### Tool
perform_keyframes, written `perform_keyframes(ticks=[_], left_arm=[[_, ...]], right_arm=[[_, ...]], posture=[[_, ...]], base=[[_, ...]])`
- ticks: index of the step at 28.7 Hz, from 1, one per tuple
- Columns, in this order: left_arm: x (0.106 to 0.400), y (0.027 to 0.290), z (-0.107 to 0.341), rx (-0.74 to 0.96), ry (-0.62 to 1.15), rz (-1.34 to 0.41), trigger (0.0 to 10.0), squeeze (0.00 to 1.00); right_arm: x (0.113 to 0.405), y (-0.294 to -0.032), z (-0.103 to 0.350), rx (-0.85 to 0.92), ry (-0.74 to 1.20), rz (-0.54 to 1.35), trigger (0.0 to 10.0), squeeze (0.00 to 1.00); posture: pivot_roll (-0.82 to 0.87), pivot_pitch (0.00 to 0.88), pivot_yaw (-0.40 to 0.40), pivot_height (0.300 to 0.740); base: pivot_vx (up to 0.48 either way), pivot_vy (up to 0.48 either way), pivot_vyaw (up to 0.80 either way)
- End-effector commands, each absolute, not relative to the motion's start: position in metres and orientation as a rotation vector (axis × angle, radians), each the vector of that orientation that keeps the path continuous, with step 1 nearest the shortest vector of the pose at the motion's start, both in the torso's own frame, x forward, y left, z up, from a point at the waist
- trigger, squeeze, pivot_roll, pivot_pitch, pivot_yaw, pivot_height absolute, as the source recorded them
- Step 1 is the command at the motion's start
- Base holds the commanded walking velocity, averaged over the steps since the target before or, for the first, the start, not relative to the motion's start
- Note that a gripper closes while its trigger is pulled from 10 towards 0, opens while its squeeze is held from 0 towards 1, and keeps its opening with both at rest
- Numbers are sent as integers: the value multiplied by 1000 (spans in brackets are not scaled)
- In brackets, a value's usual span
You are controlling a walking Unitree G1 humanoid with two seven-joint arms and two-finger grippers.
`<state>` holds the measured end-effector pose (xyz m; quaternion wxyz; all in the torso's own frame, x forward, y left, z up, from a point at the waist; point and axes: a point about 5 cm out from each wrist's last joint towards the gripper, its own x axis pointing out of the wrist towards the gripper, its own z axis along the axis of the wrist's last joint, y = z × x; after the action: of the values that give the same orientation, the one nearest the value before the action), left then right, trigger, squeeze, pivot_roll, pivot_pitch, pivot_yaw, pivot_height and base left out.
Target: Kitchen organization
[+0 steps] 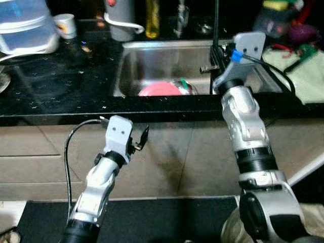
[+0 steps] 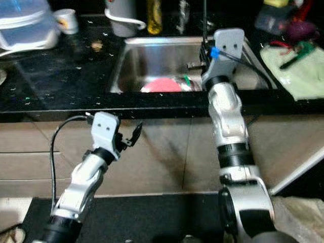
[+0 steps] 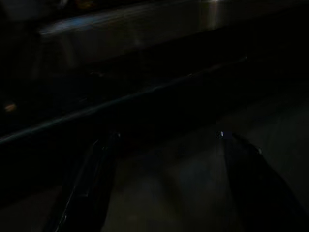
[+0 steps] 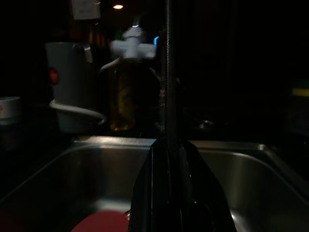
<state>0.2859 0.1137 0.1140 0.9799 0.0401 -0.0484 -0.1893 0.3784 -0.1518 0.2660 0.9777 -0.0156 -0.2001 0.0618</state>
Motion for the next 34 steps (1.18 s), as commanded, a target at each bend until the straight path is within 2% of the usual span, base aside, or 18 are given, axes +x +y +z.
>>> perform_keyframes(ticks=[1,4,8,12,14,16,24,30,34], left_arm=[[286,108,124,69,-135,-429,10000,0],[284,106,127,61,-145,-451,10000,0],[273,88,137,17,-176,-626,10000,0],[267,82,139,15,-184,-696,10000,0],[256,71,143,17,-185,-825,10000,0],[254,68,150,8,-208,-851,10000,0],[263,77,179,-13,-310,-760,10000,0],[274,100,193,-17,-343,-559,10000,0],[273,114,184,-60,-301,-432,10000,0]], right_arm=[[378,-149,270,-27,-427,136,10000,0],[378,-148,270,-27,-430,138,10000,0],[378,-148,273,-27,-441,143,10000,0],[379,-149,274,-28,-443,144,10000,0],[380,-149,275,-29,-444,144,10000,0],[380,-149,275,-31,-444,147,10000,0],[380,-147,272,-32,-438,152,10000,0],[380,-144,266,-55,-416,176,10000,0],[382,-137,258,-174,-379,218,10000,0]], posture=[[1,23,15,740],[1,23,15,740],[4,21,10,740],[4,21,10,740],[4,19,5,740],[3,18,6,740],[5,21,5,740],[6,30,5,740],[12,39,0,740]], base=[[304,0,0],[304,0,0],[306,0,0],[304,0,0],[0,0,0],[0,0,0],[0,0,0],[0,0,0],[78,0,0]])
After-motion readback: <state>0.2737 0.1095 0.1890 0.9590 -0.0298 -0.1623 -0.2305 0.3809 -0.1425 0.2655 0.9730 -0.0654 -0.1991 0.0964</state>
